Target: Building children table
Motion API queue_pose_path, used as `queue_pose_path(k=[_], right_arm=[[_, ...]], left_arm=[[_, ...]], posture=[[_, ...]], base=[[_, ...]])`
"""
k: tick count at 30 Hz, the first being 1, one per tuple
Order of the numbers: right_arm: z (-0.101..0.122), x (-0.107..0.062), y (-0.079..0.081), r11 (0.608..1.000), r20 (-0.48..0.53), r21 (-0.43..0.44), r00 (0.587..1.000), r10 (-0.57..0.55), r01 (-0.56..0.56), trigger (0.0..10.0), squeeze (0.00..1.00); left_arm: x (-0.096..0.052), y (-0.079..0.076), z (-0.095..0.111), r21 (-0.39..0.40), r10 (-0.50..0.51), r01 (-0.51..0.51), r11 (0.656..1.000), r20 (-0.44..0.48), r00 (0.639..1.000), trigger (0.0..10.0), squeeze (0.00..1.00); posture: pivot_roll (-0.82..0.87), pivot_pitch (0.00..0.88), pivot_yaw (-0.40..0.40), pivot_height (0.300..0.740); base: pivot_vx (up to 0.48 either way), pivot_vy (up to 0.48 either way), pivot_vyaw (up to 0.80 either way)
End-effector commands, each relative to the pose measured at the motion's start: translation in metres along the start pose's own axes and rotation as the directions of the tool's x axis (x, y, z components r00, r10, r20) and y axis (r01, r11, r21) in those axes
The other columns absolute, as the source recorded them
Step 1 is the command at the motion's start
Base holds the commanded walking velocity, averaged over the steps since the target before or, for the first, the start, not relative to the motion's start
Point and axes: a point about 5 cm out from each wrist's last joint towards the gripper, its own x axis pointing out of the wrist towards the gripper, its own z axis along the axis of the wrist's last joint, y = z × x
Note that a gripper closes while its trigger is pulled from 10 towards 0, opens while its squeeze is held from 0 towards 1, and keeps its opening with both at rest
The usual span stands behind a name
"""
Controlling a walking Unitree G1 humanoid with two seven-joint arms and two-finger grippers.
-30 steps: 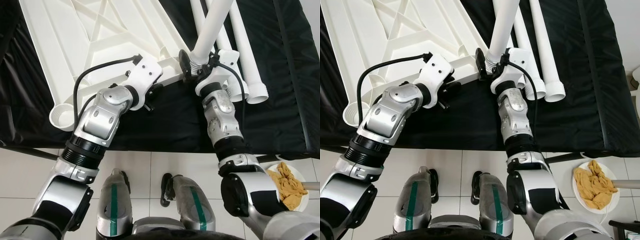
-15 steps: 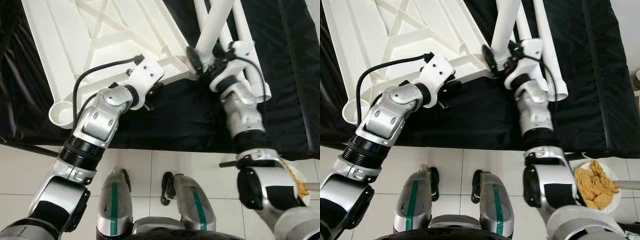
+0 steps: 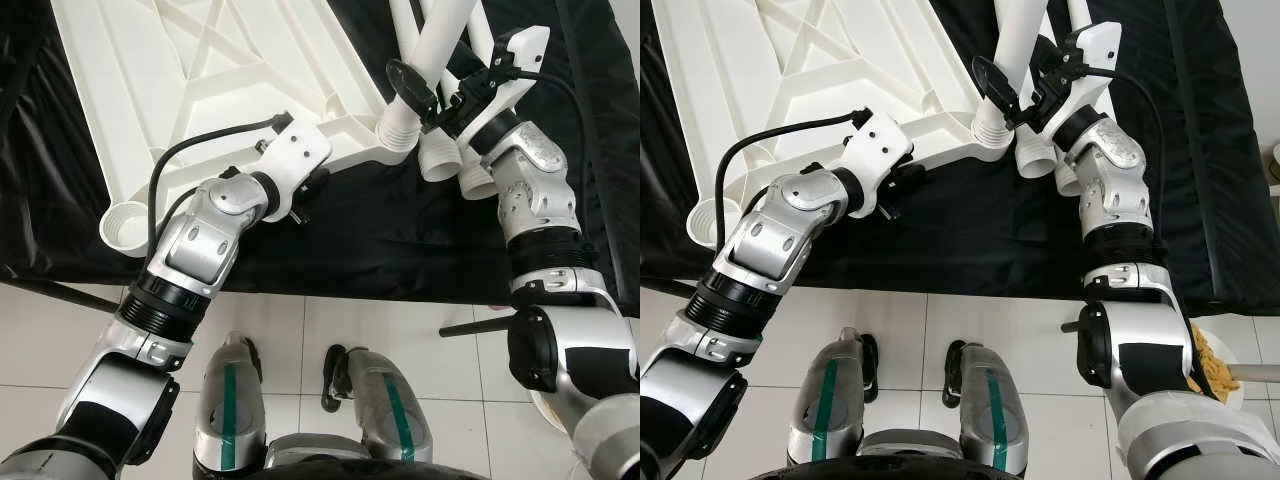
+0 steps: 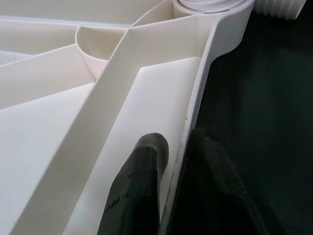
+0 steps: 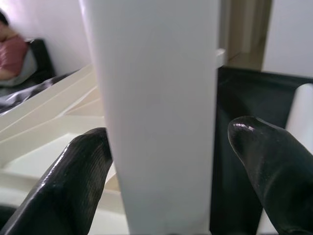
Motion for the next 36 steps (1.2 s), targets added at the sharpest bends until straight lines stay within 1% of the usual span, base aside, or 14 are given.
queue_pose_path(k=[1, 2, 3, 4, 6, 7, 14, 15, 16, 22, 29, 30, 34, 36], right_arm=[[-0.001, -0.001, -0.002, 1.0, -0.026, 0.002, 0.999, 0.019, -0.019, 9.5, 0.0], [-0.001, -0.002, -0.003, 0.999, -0.046, 0.004, 0.998, 0.041, -0.041, 7.1, 0.0], [-0.002, -0.003, -0.004, 0.998, -0.064, 0.006, 0.996, 0.059, -0.059, 7.6, 0.0], [-0.002, -0.004, -0.005, 0.997, -0.076, 0.007, 0.994, 0.072, -0.072, 3.3, 0.0], [-0.004, -0.005, -0.005, 0.996, -0.095, 0.009, 0.991, 0.089, -0.089, 3.3, 0.0], [-0.006, -0.006, -0.005, 0.995, -0.116, 0.007, 0.988, 0.097, -0.097, 10.0, 0.0], [-0.012, -0.011, -0.004, 0.991, -0.151, 0.015, 0.979, 0.134, -0.134, 10.0, 0.0], [-0.012, -0.011, -0.005, 0.991, -0.156, 0.013, 0.979, 0.134, -0.133, 6.5, 0.0], [-0.013, -0.012, -0.005, 0.991, -0.159, 0.017, 0.978, 0.136, -0.135, 0.0, 0.0], [-0.015, -0.014, -0.004, 0.987, -0.15, 0.057, 0.976, 0.16, -0.153, 0.0, 0.0], [-0.016, -0.015, -0.003, 0.987, -0.148, 0.059, 0.976, 0.158, -0.15, 0.0, 0.0], [-0.016, -0.015, -0.003, 0.989, -0.148, 0.056, 0.978, 0.144, -0.137, 10.0, 0.0], [-0.017, -0.013, -0.001, 0.994, -0.135, 0.063, 0.986, 0.094, -0.086, 10.0, 0.0], [-0.017, -0.009, 0.003, 0.997, -0.111, 0.08, 0.993, 0.034, -0.025, 10.0, 0.0]], left_arm=[[0.001, -0.007, 0.004, 0.031, -0.052, 0.052, 0.998, 0.026, 0.998, 10.0, 0.0], [0.0, -0.008, 0.004, 0.033, -0.057, 0.056, 0.998, 0.026, 0.998, 10.0, 0.0], [0.0, -0.008, 0.004, 0.035, -0.059, 0.058, 0.998, 0.025, 0.998, 10.0, 0.0], [0.0, -0.008, 0.004, 0.036, -0.06, 0.059, 0.998, 0.024, 0.998, 10.0, 0.0], [0.0, -0.009, 0.003, 0.037, -0.061, 0.06, 0.997, 0.023, 0.998, 10.0, 0.0], [0.0, -0.009, 0.003, 0.038, -0.062, 0.061, 0.997, 0.022, 0.998, 10.0, 0.0], [0.0, -0.01, 0.002, 0.042, -0.069, 0.068, 0.997, 0.018, 0.997, 10.0, 0.0], [0.0, -0.01, 0.002, 0.043, -0.07, 0.069, 0.997, 0.017, 0.997, 10.0, 0.0], [0.0, -0.011, 0.002, 0.044, -0.071, 0.071, 0.997, 0.017, 0.997, 10.0, 0.0], [0.0, -0.01, 0.003, 0.046, -0.072, 0.071, 0.996, 0.018, 0.997, 10.0, 0.0], [0.0, -0.01, 0.003, 0.046, -0.072, 0.071, 0.996, 0.018, 0.997, 10.0, 0.0], [0.0, -0.009, 0.003, 0.046, -0.072, 0.071, 0.996, 0.016, 0.997, 10.0, 0.0], [0.0, -0.008, 0.003, 0.047, -0.067, 0.066, 0.997, 0.016, 0.998, 10.0, 0.0], [0.0, -0.007, 0.003, 0.043, -0.062, 0.061, 0.997, 0.018, 0.998, 10.0, 0.0]], posture=[[0.09, 0.085, -0.048, 0.74], [0.09, 0.083, -0.048, 0.74], [0.09, 0.082, -0.047, 0.74], [0.09, 0.082, -0.047, 0.74], [0.09, 0.081, -0.046, 0.74], [0.09, 0.079, -0.045, 0.74], [0.09, 0.077, -0.038, 0.74], [0.09, 0.077, -0.037, 0.74], [0.09, 0.077, -0.035, 0.74], [0.09, 0.081, -0.032, 0.74], [0.08, 0.089, -0.032, 0.74], [0.08, 0.092, -0.033, 0.74], [0.08, 0.1, -0.039, 0.74], [0.08, 0.103, -0.042, 0.74]], base=[[0.0, 0.0, 0.0], [0.0, 0.0, 0.0], [0.0, 0.0, 0.0], [0.0, 0.0, 0.0], [0.0, 0.0, 0.0], [0.0, 0.0, 0.0], [0.0, 0.0, 0.0], [0.0, 0.0, 0.0], [0.0, 0.0, 0.0], [0.0, 0.0, 0.0], [0.0, 0.0, 0.0], [0.0, 0.0, 0.0], [0.0, 0.0, 0.0], [0.0, 0.0, 0.0]])
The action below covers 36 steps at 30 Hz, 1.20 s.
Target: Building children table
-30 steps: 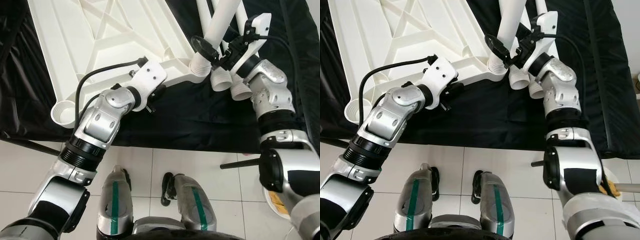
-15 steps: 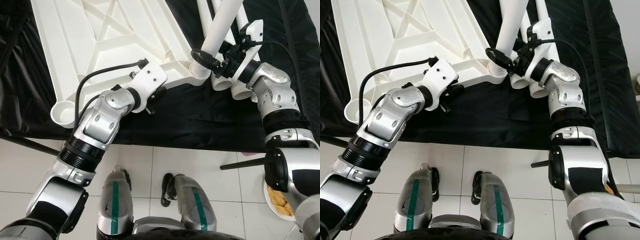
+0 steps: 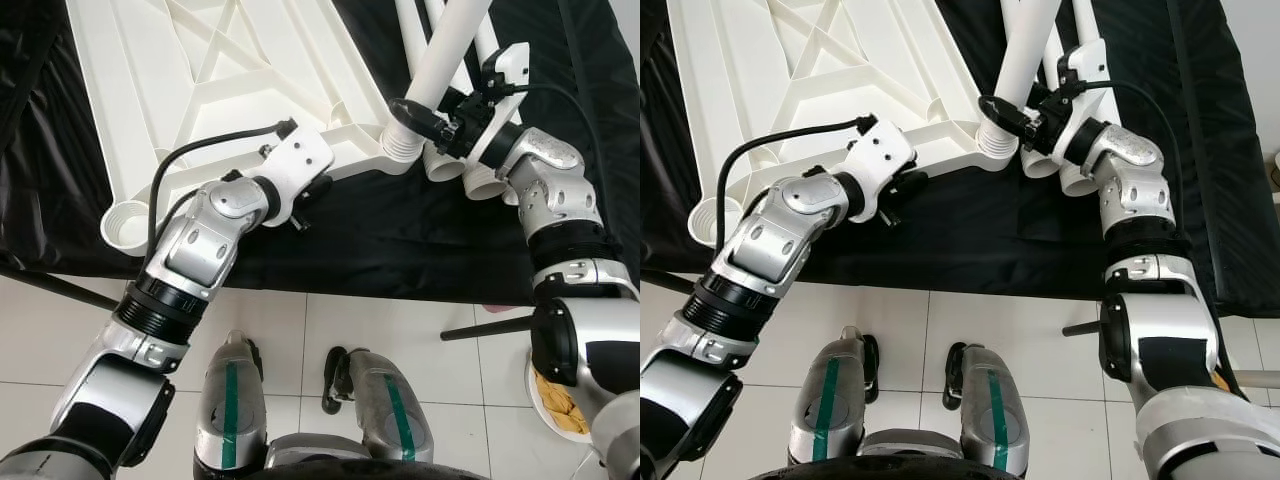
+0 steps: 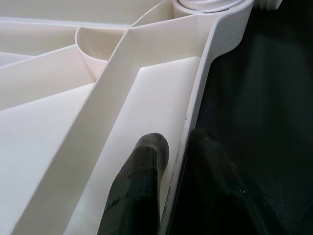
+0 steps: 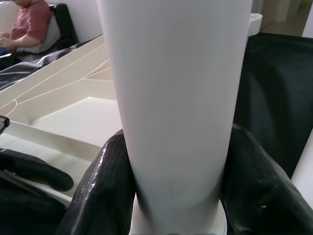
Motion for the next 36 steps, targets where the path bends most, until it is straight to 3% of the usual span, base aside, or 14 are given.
queue_pose_path(k=[1, 9, 11, 17, 28, 30, 36], right_arm=[[-0.005, 0.002, 0.004, 0.998, 0.018, 0.057, 0.999, -0.041, 0.04, 10.0, 0.0], [-0.007, 0.013, 0.017, 0.975, 0.052, 0.097, 0.978, -0.204, 0.198, 10.0, 0.0], [-0.006, 0.02, 0.034, 0.97, 0.09, 0.11, 0.97, -0.227, 0.217, 10.0, 0.0], [-0.006, 0.022, 0.042, 0.97, 0.107, 0.113, 0.968, -0.226, 0.214, 10.0, 0.0], [-0.003, 0.021, 0.068, 0.99, 0.143, 0.036, 0.98, -0.137, 0.133, 10.0, 0.0], [-0.003, 0.019, 0.068, 0.988, 0.148, 0.046, 0.978, -0.15, 0.145, 10.0, 0.0], [0.007, 0.013, 0.051, 0.953, 0.21, 0.052, 0.93, -0.301, 0.297, 10.0, 0.0]], left_arm=[[0.001, -0.007, 0.007, 0.024, -0.053, 0.053, 0.998, 0.03, 0.998, 10.0, 0.0], [0.001, -0.007, 0.006, 0.015, -0.048, 0.048, 0.999, 0.03, 0.998, 10.0, 0.0], [0.0, -0.007, 0.006, 0.01, -0.046, 0.045, 0.999, 0.031, 0.998, 10.0, 0.0], [0.001, -0.007, 0.006, 0.01, -0.046, 0.045, 0.999, 0.032, 0.998, 10.0, 0.0], [0.001, -0.006, 0.007, 0.009, -0.037, 0.036, 0.999, 0.035, 0.999, 10.0, 0.0], [0.0, -0.006, 0.007, 0.008, -0.035, 0.035, 0.999, 0.035, 0.999, 10.0, 0.0], [0.0, -0.005, 0.007, 0.005, -0.031, 0.031, 1.0, 0.038, 0.999, 10.0, 0.0]], posture=[[0.08, 0.103, -0.042, 0.74], [0.09, 0.106, -0.044, 0.74], [0.08, 0.107, -0.041, 0.74], [0.08, 0.108, -0.039, 0.74], [0.09, 0.109, -0.041, 0.74], [0.09, 0.109, -0.041, 0.74], [0.08, 0.108, -0.038, 0.74]], base=[[0.0, 0.0, 0.0], [0.0, 0.0, 0.0], [0.0, 0.0, 0.0], [0.0, 0.0, 0.0], [0.0, 0.0, 0.0], [0.0, 0.0, 0.0], [0.0, 0.0, 0.0]])
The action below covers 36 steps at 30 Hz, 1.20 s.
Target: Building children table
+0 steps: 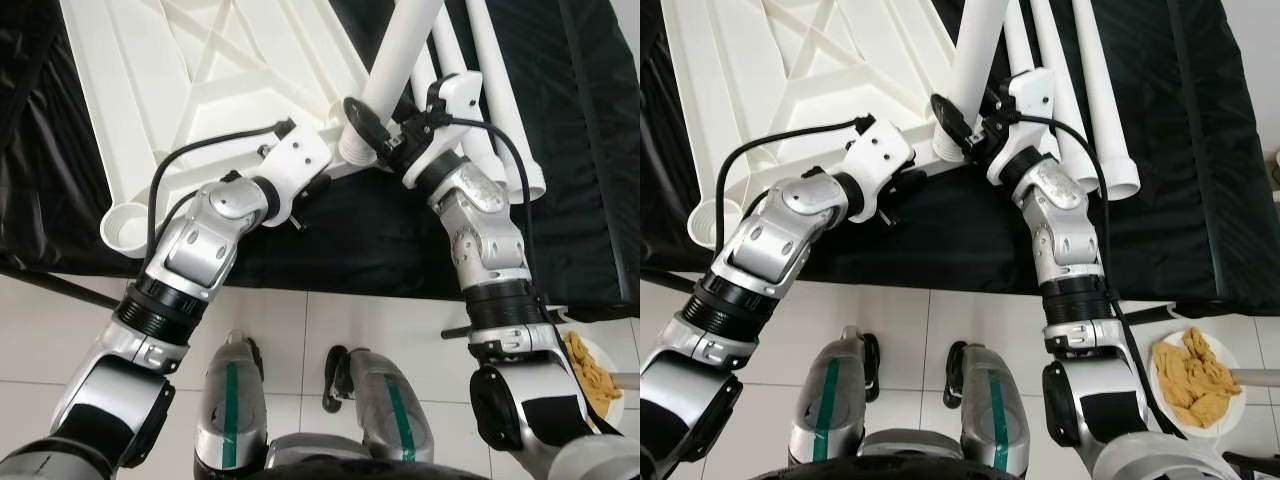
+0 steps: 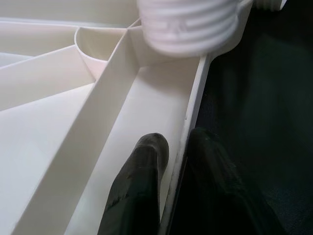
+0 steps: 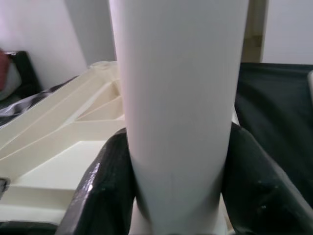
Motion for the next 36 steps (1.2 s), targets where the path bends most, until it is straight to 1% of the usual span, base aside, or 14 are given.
queue_pose_path(k=[1, 3, 4, 6, 9, 13, 16, 23, 25, 31, 36], right_arm=[[0.007, 0.0, -0.008, 0.998, 0.042, -0.02, 0.998, -0.051, 0.052, 10.0, 0.0], [0.014, -0.001, -0.01, 0.997, 0.084, -0.025, 0.994, -0.075, 0.077, 10.0, 0.0], [0.014, -0.001, -0.01, 0.997, 0.084, -0.025, 0.994, -0.075, 0.077, 10.0, 0.0], [0.021, 0.0, -0.012, 0.994, 0.116, -0.028, 0.988, -0.105, 0.109, 10.0, 0.0], [0.022, 0.0, -0.015, 0.989, 0.121, -0.051, 0.984, -0.133, 0.14, 10.0, 0.0], [0.017, -0.001, -0.014, 0.987, 0.1, -0.057, 0.985, -0.143, 0.149, 10.0, 0.0], [0.007, -0.002, -0.012, 0.986, 0.072, -0.056, 0.986, -0.153, 0.157, 10.0, 0.0], [-0.001, -0.003, -0.014, 0.981, 0.054, -0.053, 0.981, -0.184, 0.187, 10.0, 0.0], [-0.009, -0.005, -0.017, 0.969, 0.034, -0.07, 0.971, -0.236, 0.238, 10.0, 0.0], [-0.014, -0.007, -0.017, 0.961, 0.02, -0.084, 0.965, -0.261, 0.262, 10.0, 0.0], [-0.02, -0.012, -0.017, 0.953, -0.009, -0.121, 0.959, -0.282, 0.279, 10.0, 0.0]], left_arm=[[0.0, -0.004, 0.007, 0.012, -0.029, 0.029, 1.0, 0.031, 0.999, 10.0, 0.0], [0.0, -0.004, 0.007, 0.011, -0.029, 0.029, 1.0, 0.032, 0.999, 10.0, 0.0], [0.0, -0.004, 0.007, 0.011, -0.029, 0.029, 1.0, 0.032, 0.999, 10.0, 0.0], [0.0, -0.004, 0.007, 0.011, -0.028, 0.028, 1.0, 0.033, 0.999, 10.0, 0.0], [0.0, -0.004, 0.007, 0.012, -0.027, 0.027, 1.0, 0.033, 0.999, 10.0, 0.0], [0.001, -0.004, 0.008, 0.01, -0.027, 0.026, 1.0, 0.035, 0.999, 10.0, 0.0], [0.001, -0.004, 0.008, 0.011, -0.025, 0.024, 1.0, 0.036, 0.999, 10.0, 0.0], [0.001, -0.005, 0.008, 0.011, -0.024, 0.024, 1.0, 0.037, 0.999, 10.0, 0.0], [0.0, -0.005, 0.008, 0.011, -0.025, 0.025, 1.0, 0.037, 0.999, 10.0, 0.0], [-0.001, -0.004, 0.007, 0.012, -0.024, 0.023, 1.0, 0.035, 0.999, 10.0, 0.0], [-0.002, -0.004, 0.006, 0.012, -0.022, 0.021, 1.0, 0.031, 0.999, 10.0, 0.0]], posture=[[0.08, 0.108, -0.038, 0.74], [0.08, 0.109, -0.038, 0.74], [0.08, 0.109, -0.038, 0.74], [0.08, 0.109, -0.038, 0.74], [0.08, 0.107, -0.039, 0.74], [0.09, 0.105, -0.042, 0.74], [0.09, 0.104, -0.044, 0.74], [0.09, 0.104, -0.044, 0.74], [0.09, 0.107, -0.042, 0.74], [0.09, 0.112, -0.039, 0.74], [0.09, 0.118, -0.038, 0.74]], base=[[0.0, 0.0, 0.0], [0.0, 0.0, 0.0], [0.0, 0.0, 0.0], [0.0, 0.0, 0.0], [0.0, 0.0, 0.0], [0.0, 0.0, 0.0], [0.0, 0.0, 0.0], [0.0, 0.0, 0.0], [0.0, 0.0, 0.0], [0.0, 0.0, 0.0], [0.0, 0.0, 0.0]])
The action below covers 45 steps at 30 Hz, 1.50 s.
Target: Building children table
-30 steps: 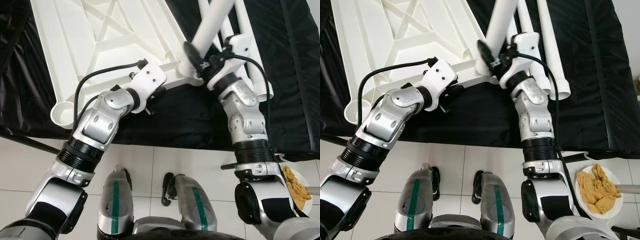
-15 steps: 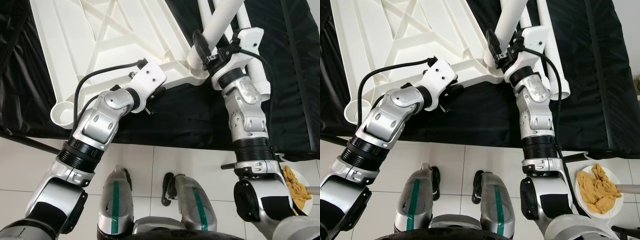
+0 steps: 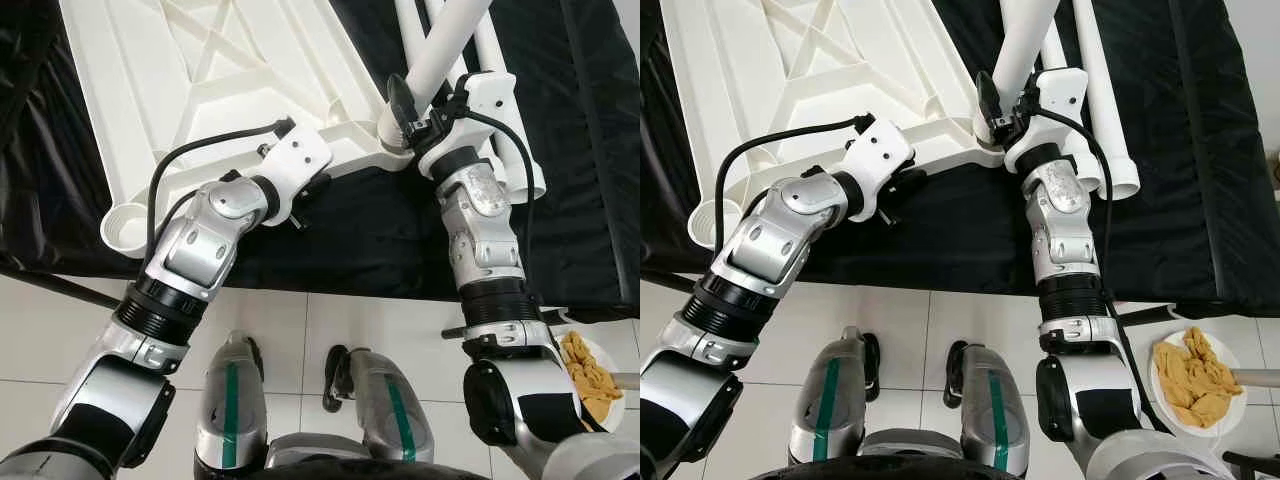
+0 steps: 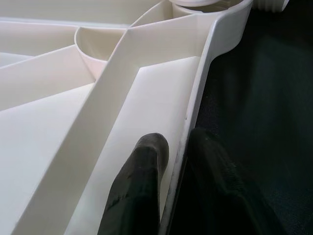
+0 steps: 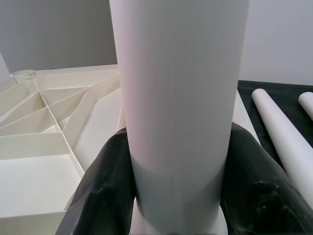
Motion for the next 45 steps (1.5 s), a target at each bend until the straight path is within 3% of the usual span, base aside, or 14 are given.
queue_pose_path(k=[1, 6, 16, 20, 25, 45], right_arm=[[-0.015, -0.009, -0.004, 1.0, -0.074, -0.012, 0.997, -0.023, 0.023, 10.0, 0.0], [-0.014, -0.014, 0.003, 0.997, -0.066, -0.073, 0.998, 0.025, -0.03, 10.0, 0.0], [-0.02, -0.025, 0.007, 0.994, -0.088, -0.088, 0.994, 0.057, -0.065, 10.0, 0.0], [-0.02, -0.027, 0.01, 0.994, -0.098, -0.072, 0.992, 0.078, -0.085, 10.0, 0.0], [-0.024, -0.025, 0.003, 1.0, -0.132, -0.002, 0.991, 0.025, -0.026, 10.0, 0.0], [-0.028, -0.015, -0.009, 0.998, -0.205, 0.042, 0.978, -0.034, 0.044, 10.0, 0.0]], left_arm=[[-0.001, -0.004, 0.006, 0.014, -0.025, 0.024, 1.0, 0.029, 0.999, 10.0, 0.0], [-0.001, -0.004, 0.006, 0.014, -0.025, 0.025, 1.0, 0.028, 0.999, 10.0, 0.0], [-0.001, -0.005, 0.006, 0.013, -0.031, 0.031, 0.999, 0.028, 0.999, 10.0, 0.0], [-0.001, -0.006, 0.007, 0.015, -0.033, 0.032, 0.999, 0.028, 0.999, 10.0, 0.0], [-0.001, -0.006, 0.006, 0.018, -0.033, 0.033, 0.999, 0.027, 0.999, 10.0, 0.0], [-0.001, -0.007, 0.007, 0.023, -0.034, 0.034, 0.999, 0.029, 0.999, 10.0, 0.0]], posture=[[0.09, 0.118, -0.038, 0.74], [0.08, 0.125, -0.036, 0.74], [0.08, 0.132, -0.033, 0.74], [0.08, 0.131, -0.031, 0.74], [0.08, 0.129, -0.03, 0.74], [0.09, 0.119, -0.033, 0.74]], base=[[0.0, 0.0, 0.0], [0.0, 0.0, 0.0], [0.0, 0.0, 0.0], [0.0, 0.0, 0.0], [0.0, 0.0, 0.0], [0.0, 0.0, 0.0]])
